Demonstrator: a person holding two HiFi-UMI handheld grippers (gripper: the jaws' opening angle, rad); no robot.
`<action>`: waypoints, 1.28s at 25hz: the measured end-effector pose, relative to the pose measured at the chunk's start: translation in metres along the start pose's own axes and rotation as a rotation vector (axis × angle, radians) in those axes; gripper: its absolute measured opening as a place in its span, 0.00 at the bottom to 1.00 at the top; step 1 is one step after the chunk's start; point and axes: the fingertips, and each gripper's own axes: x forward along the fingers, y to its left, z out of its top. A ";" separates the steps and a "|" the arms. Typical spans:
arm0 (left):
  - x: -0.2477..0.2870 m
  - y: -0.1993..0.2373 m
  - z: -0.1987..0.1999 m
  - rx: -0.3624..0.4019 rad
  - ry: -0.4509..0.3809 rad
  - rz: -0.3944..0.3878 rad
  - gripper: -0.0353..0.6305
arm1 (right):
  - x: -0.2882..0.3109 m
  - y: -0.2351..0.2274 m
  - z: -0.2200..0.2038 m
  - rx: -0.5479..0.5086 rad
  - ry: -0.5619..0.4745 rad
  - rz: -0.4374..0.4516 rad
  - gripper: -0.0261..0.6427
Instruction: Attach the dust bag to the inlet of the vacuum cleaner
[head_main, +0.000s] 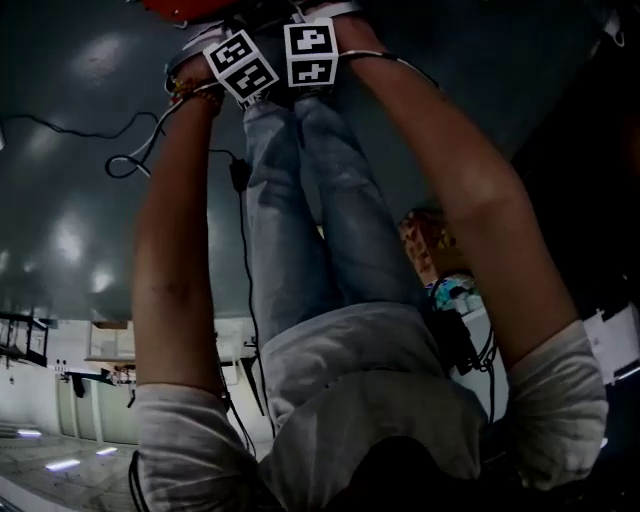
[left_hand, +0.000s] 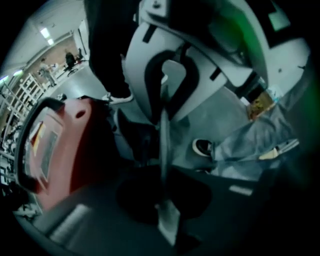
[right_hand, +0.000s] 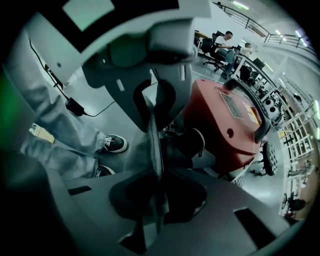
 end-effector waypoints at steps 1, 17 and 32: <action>-0.002 0.001 0.002 0.029 0.006 0.004 0.09 | 0.004 0.002 -0.003 0.033 -0.001 -0.001 0.10; -0.004 0.013 0.040 0.105 -0.038 0.028 0.09 | 0.001 0.001 -0.039 0.103 0.047 -0.022 0.09; -0.001 0.012 0.037 0.038 -0.051 0.056 0.09 | -0.010 -0.009 -0.036 0.030 0.048 -0.043 0.10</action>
